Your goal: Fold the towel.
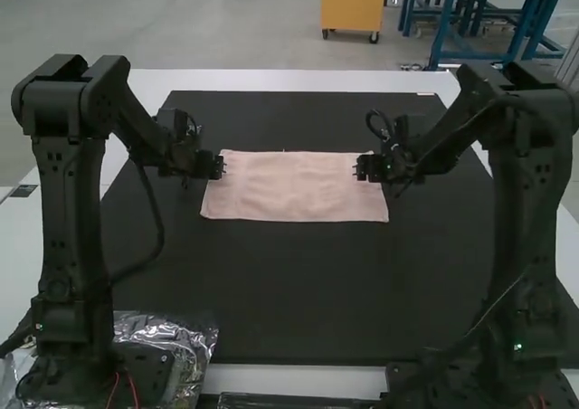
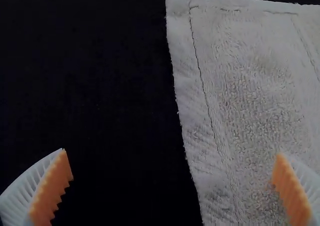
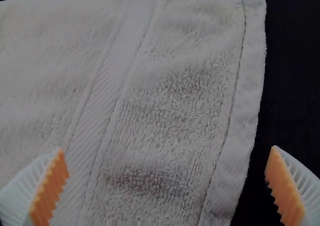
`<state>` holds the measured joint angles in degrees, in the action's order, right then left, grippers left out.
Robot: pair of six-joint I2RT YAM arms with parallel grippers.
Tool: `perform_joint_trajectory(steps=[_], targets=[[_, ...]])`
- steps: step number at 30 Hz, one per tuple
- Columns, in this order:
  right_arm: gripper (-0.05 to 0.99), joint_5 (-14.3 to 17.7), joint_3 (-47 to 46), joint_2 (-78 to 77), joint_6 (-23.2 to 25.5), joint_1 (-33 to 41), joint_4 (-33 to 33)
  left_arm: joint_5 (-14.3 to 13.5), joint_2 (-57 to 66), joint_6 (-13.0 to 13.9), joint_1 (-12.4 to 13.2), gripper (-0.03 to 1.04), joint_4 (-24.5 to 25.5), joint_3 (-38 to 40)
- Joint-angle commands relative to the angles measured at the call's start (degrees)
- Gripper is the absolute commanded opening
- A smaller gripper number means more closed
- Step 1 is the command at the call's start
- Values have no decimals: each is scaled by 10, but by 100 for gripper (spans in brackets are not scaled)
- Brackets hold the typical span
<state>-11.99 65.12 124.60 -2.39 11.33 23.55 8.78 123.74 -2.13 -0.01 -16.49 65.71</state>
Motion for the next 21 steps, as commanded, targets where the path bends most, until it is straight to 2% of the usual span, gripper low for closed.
perform_joint_trajectory(steps=[1, 7, 9, 10, 11, 12, 13, 14, 17, 21], targets=[[91, 25, 26, 15, -22, -9, 4, -4, 19, 13, -4, 95, -4, 21], [91, 26, 48, 37, -28, -11, 1, -5, 36, 20, -5, 95, -8, 33], [89, 22, 49, 41, -26, -10, -1, -5, 44, 19, -5, 87, -9, 36], [83, 13, 53, 43, -21, -10, -9, -4, 48, 20, -6, 80, -9, 39], [68, 1, 55, 45, -17, -10, -17, -4, 54, 23, -5, 70, -9, 40], [41, -13, 55, 48, -10, -11, -18, -4, 60, 29, -6, 51, -8, 42], [5, -31, 53, 50, -16, -12, -17, -4, 65, 36, -6, 24, -6, 42], [-1, -36, 50, 53, -27, -12, -15, -4, 70, 39, -6, 2, -13, 40], [-2, -46, 49, 55, -27, -12, -18, 17, 73, 41, -4, 2, -31, 35], [-2, -46, 54, 46, -18, -17, -18, 28, 65, 43, -4, 2, -40, 42]])
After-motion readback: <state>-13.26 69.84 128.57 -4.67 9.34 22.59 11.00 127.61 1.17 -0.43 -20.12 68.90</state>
